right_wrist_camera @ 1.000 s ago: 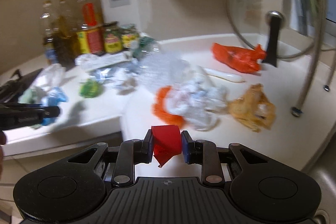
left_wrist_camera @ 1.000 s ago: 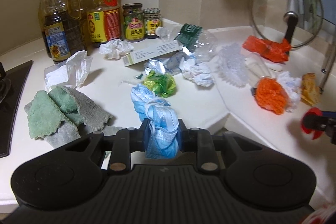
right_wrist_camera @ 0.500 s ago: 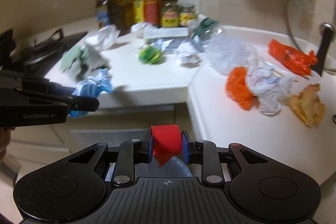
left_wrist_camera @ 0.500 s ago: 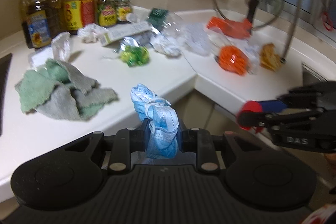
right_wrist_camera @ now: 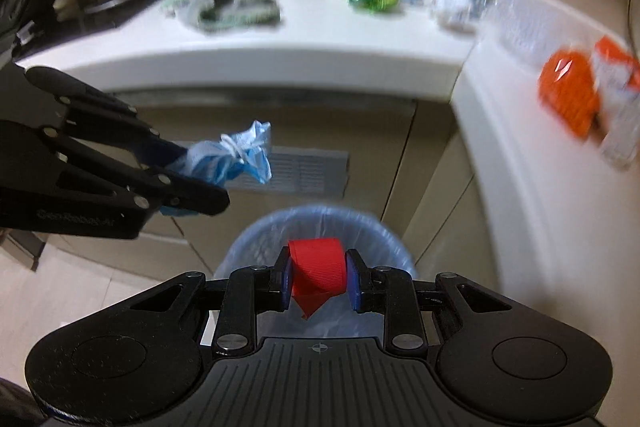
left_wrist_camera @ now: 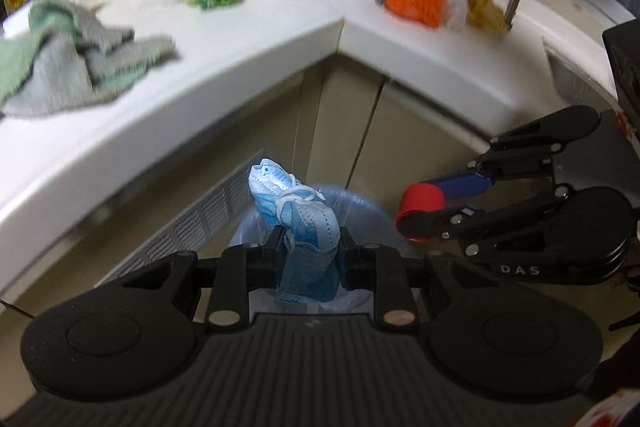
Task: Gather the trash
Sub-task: 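Carry the red cup and blue mask down over the wastebasket with both tools, then open the left tool to drop the mask while the right tool drops the cup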
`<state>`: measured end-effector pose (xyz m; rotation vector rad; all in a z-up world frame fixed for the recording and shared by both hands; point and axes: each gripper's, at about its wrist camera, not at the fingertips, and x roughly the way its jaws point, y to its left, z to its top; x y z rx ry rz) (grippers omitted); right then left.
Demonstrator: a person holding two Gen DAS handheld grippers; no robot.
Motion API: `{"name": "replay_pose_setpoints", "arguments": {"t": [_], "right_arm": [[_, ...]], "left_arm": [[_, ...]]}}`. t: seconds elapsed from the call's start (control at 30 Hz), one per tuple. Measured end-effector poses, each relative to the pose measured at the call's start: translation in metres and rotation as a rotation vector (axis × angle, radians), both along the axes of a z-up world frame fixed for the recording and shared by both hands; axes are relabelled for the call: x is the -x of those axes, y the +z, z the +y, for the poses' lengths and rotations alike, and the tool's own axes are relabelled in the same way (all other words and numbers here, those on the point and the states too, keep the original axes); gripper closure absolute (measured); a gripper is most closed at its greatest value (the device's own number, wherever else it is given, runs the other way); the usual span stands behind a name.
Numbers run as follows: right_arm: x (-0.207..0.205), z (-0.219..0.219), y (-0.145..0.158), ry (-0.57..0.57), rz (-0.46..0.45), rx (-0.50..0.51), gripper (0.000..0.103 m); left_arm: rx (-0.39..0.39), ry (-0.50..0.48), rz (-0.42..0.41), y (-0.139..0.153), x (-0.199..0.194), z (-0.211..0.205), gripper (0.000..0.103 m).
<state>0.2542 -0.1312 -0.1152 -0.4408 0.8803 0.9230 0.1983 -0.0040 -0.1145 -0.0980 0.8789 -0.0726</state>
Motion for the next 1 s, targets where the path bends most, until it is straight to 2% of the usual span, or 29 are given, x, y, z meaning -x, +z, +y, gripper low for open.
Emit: {"name": "replay_pose_setpoints", "arguments": {"t": [0.1,0.3,0.63,1.0], "right_arm": [[-0.003,0.003,-0.019,-0.028,0.037,0.033,0.076],[-0.012,0.008,-0.056,-0.077,0.092,0.079,0.076],[-0.029,0.011,-0.106,-0.087,0.121,0.137,0.076],[-0.033,0.014,-0.124,-0.08,0.13,0.165,0.076]], "left_arm": [[-0.013,0.0,0.035,-0.015,-0.004,0.002,0.08],[0.008,-0.004,0.097,-0.05,-0.012,0.003,0.08],[0.017,-0.032,0.178,-0.101,-0.033,0.005,0.08],[0.009,-0.05,0.196,-0.116,-0.045,0.003,0.08]]}}
